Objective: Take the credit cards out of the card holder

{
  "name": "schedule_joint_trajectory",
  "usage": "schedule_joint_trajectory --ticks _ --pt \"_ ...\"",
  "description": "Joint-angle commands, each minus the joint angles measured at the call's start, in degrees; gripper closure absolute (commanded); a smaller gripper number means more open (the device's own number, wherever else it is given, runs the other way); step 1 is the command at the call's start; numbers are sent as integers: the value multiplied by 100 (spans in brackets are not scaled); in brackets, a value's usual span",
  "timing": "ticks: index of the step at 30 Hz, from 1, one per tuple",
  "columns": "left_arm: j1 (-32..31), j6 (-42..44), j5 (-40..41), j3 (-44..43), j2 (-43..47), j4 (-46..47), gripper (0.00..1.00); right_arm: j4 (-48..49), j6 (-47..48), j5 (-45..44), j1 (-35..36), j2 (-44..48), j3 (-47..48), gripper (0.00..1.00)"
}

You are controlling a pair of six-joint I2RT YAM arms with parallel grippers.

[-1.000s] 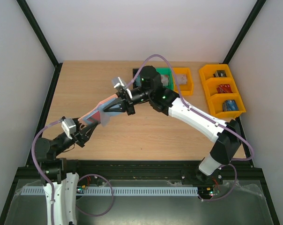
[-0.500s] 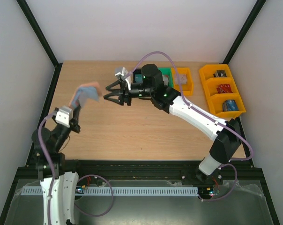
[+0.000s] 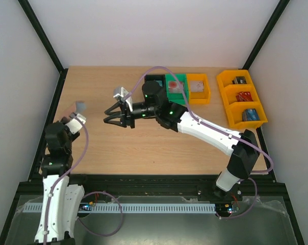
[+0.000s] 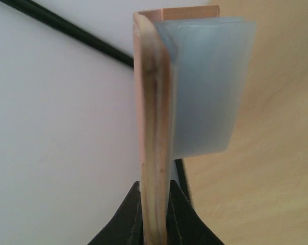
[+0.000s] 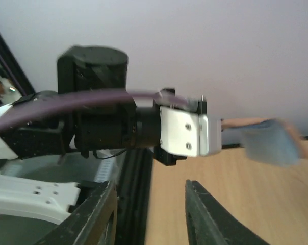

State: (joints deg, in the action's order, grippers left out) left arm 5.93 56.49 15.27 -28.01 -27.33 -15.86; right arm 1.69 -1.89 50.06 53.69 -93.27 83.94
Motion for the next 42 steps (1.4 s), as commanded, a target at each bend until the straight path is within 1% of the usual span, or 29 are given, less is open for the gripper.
schedule_joint_trajectory --ticks 1,2,3,4,6,9,11,14,17,18,19,21,22,23,24,26,28,30,32,35,37,42 --pt "-143 -1842 -1727 -1282 -9 -1460 98 1815 -1236 1031 -37 -161 -297 68" --pt "-167 -2175 -1970 -1348 -35 -1554 98 2386 -1661 977 15 -249 -397 72" --pt "-171 -2495 -2171 -1382 -47 -1568 98 2649 -1931 816 93 -353 -395 77" --pt "-171 -2695 -2317 -1411 -52 -1545 98 2637 -2004 680 152 -496 -289 82" --pt "-165 -3036 -2587 -1506 -44 -1525 98 2586 -2138 480 205 -709 -102 89" --pt "-145 -3454 -3233 -1742 -46 -1656 98 3140 -2484 340 216 -829 -230 91" --pt "-129 -3707 -3709 -1871 -27 -1678 98 3165 -2462 234 243 -853 -213 92" --pt "-123 -4112 -4332 -1955 -5 -1648 98 2832 -2270 47 239 -911 -65 93" --pt "-99 -4336 -5376 -1935 97 -1644 98 2277 -1874 -9 195 -882 87 94" --pt "-97 -4194 -5794 -1954 147 -1671 98 2238 -1859 112 112 -826 87 94" --pt "-101 -4230 -5940 -1980 201 -1591 98 2319 -1962 314 -14 -759 50 94" --pt "-86 -4681 -6062 -1992 296 -1287 98 2680 -2179 911 -311 -566 -108 93" --pt "-65 -4787 -6362 -1969 323 -1172 98 2610 -2042 1095 -410 -475 -127 92" --pt "-54 -4849 -6945 -1904 370 -1007 98 2176 -1674 1190 -420 -406 -48 91" --pt "-45 -5190 -7284 -1786 456 -704 98 1596 -1193 1242 -410 -367 95 90" --pt "-25 -5896 -7776 -1494 644 110 98 615 -563 1345 -406 -368 384 87" --pt "-10 -6292 -7933 -1294 759 677 97 -144 -33 1379 -404 -318 553 84" --pt "17 -6249 -8001 -1251 777 754 97 -407 216 1475 -403 -203 515 82" --pt "34 -6295 -8056 -1224 786 819 97 -417 275 1541 -403 -82 425 81" --pt "56 -6189 -8119 -1242 789 803 97 -464 376 1618 -404 0 394 85" --pt "57 -6101 -8132 -1260 784 737 97 -489 417 1651 -379 -11 415 92" --pt "75 -6021 -8174 -1268 791 662 97 -923 852 1486 -220 -86 593 98"
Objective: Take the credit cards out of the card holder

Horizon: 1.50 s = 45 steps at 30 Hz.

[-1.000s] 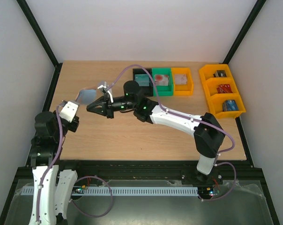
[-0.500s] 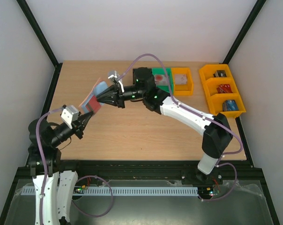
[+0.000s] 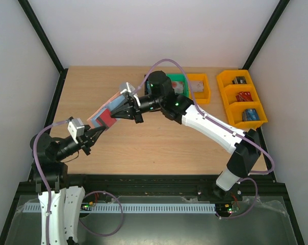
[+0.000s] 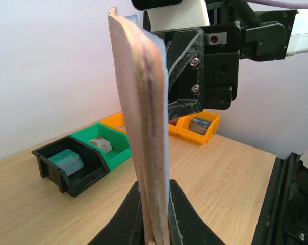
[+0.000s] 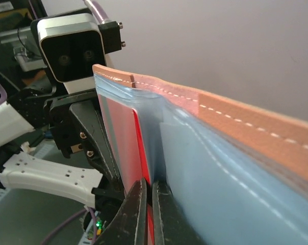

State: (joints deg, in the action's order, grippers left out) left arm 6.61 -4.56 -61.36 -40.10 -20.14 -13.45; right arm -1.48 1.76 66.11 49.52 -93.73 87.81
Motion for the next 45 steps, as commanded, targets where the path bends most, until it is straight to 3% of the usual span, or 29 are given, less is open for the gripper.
schedule_joint_trajectory --ticks 1,11,16,19,22,26,37,45 --pt "9 106 -518 -55 72 422 97 -626 525 -148 232 -44 211 98" --pt "16 135 -484 -10 106 390 97 -590 579 88 418 -97 263 93" --pt "16 165 -438 18 151 392 97 -616 521 202 418 -101 263 82" --pt "16 188 -392 35 181 391 97 -603 510 228 418 -66 256 98" --pt "16 217 -359 43 210 342 97 -539 526 232 406 -11 262 98" --pt "16 278 -296 53 291 257 86 -403 370 186 219 112 246 98" --pt "16 159 -140 159 452 427 77 -657 456 -3 -111 336 175 98" --pt "16 -158 207 240 451 519 97 -1190 751 -323 -314 439 263 98"
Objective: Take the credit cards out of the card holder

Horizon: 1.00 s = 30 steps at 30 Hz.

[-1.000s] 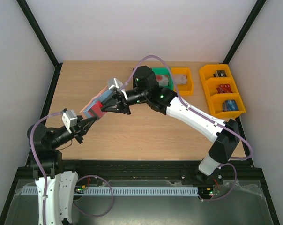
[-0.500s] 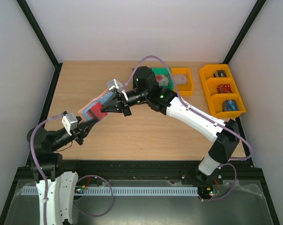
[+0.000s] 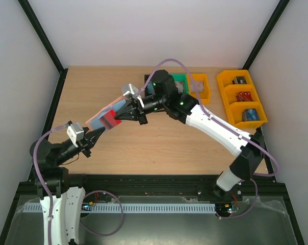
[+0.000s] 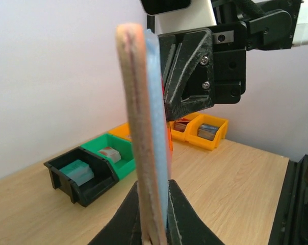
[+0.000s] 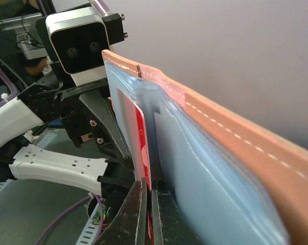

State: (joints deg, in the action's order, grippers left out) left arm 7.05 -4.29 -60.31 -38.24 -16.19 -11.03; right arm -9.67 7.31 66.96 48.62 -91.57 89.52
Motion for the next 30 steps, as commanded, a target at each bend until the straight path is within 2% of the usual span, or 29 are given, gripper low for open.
schedule_joint_trajectory --ticks 1,5,8,10,13,14,17,22,27,30 --pt "-28 -303 356 75 54 284 97 -474 238 -516 -326 265 92 99" --pt "-24 -896 1830 191 34 161 98 -718 235 -1114 -1125 502 67 98" --pt "22 -1415 2841 411 -4 41 98 -676 -42 -1964 -1859 579 -31 99" --pt "60 -1876 3682 552 -63 -226 98 -937 -131 -3462 -2199 519 156 99" --pt "226 -2230 4614 806 -61 -610 98 -1757 -209 -6751 -2481 40 852 98" --pt "261 -2271 4783 892 2 -674 98 -2108 -253 -7512 -2602 -175 1123 98" --pt "279 -2318 5042 1052 275 -691 98 -2912 -260 -8966 -3052 -630 1608 98" --pt "274 -2308 5085 1308 341 -235 98 -2941 94 -9898 -4006 -852 1226 98" --pt "228 -2172 5190 1608 440 187 98 -2684 25 -10074 -5150 -1385 1050 99" --pt "209 -1972 5235 1774 468 473 98 -2583 19 -10070 -5471 -1752 948 98"
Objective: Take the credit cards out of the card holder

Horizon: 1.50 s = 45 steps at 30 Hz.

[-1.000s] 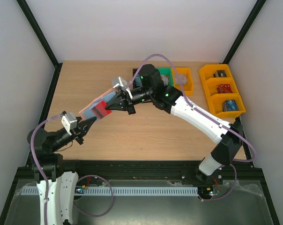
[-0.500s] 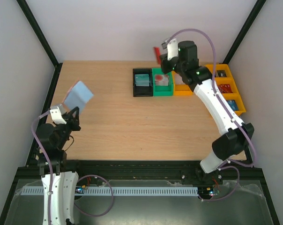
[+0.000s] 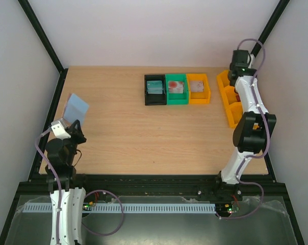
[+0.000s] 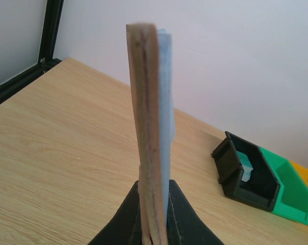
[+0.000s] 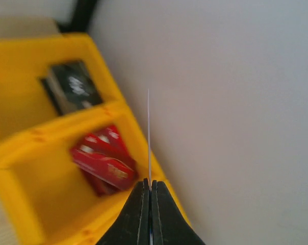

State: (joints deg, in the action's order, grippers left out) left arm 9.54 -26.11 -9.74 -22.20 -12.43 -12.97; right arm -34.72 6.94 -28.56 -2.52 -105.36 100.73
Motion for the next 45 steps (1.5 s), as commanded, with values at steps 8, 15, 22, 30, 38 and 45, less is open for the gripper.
schedule_joint_trajectory --ticks 8,15,22,30,38,45 --pt "-40 222 130 533 260 1080 97 13 247 -809 -475 -1148 -215 99" --pt "-43 194 86 606 311 1160 98 92 481 -841 -571 -1808 256 99" --pt "-40 203 77 624 280 1165 97 472 935 -1416 -618 -2328 336 98" --pt "-44 211 60 643 236 1182 97 1268 1858 -2159 -644 -2690 65 99" --pt "-40 229 31 640 195 1192 96 1286 1867 -1938 -646 -2747 121 53" --pt "-41 225 -98 665 213 1236 96 1075 1649 -1515 -644 -2383 208 30"
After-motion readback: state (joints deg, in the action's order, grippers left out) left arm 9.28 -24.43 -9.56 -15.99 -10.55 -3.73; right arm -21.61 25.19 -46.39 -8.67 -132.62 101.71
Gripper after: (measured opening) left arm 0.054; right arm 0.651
